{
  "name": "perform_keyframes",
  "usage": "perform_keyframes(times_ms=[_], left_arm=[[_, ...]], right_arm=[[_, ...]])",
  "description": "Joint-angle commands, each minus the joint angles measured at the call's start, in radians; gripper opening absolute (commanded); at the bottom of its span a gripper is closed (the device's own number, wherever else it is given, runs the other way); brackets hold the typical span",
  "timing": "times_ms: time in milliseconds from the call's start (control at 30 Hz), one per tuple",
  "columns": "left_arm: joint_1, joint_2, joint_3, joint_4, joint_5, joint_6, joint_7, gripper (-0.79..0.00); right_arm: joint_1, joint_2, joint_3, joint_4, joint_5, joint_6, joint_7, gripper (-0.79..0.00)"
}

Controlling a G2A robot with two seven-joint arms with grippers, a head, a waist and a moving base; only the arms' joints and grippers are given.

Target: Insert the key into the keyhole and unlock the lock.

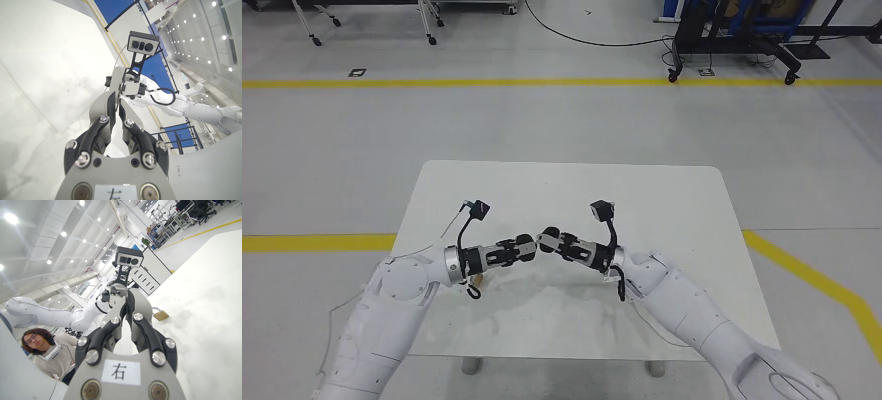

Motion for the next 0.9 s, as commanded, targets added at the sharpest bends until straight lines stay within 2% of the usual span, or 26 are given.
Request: perform_keyframes(times_ms=[0,67,100,133,167,433,500,667,867], left_arm=[[-0.001,0.001,0.001,0.000,0.003,-0.001,0.002,-0.785],[-0.001,0.002,0.002,0.001,0.006,-0.002,0.008,-0.785],[-0.001,0.003,0.002,0.001,0.006,-0.002,0.011,-0.785],[-0.001,0.004,0.001,0.001,0.006,0.000,0.014,-0.785],[-0.002,0.004,0.001,0.001,0.007,0.001,0.016,-0.785],[-0.001,0.013,-0.007,-0.020,0.019,-0.008,0.002,-0.785],[-0.007,0.020,-0.008,-0.033,0.034,-0.014,-0.061,-0.785],[-0.019,0.039,-0.031,-0.050,0.043,-0.007,-0.201,-0.785],[-0.025,0.052,-0.032,-0.058,0.060,-0.007,-0.279,-0.785]], right_arm=[[-0.002,0.000,0.004,-0.003,0.000,0.000,0.004,-0.785],[-0.004,0.000,0.008,-0.004,0.001,0.000,0.010,-0.785],[-0.005,-0.001,0.009,-0.004,0.003,0.000,0.013,-0.717],[-0.006,-0.001,0.011,-0.004,0.005,0.000,0.016,-0.520],[-0.006,-0.001,0.012,-0.003,0.006,0.000,0.018,-0.499],[-0.016,0.005,0.040,0.000,0.016,0.000,0.048,-0.508],[-0.015,0.012,0.052,0.011,-0.005,0.000,0.074,-0.529],[-0.012,0.037,0.075,0.017,-0.072,0.029,0.170,-0.474],[-0.039,0.055,0.076,-0.057,-0.059,0.044,0.264,-0.468]])
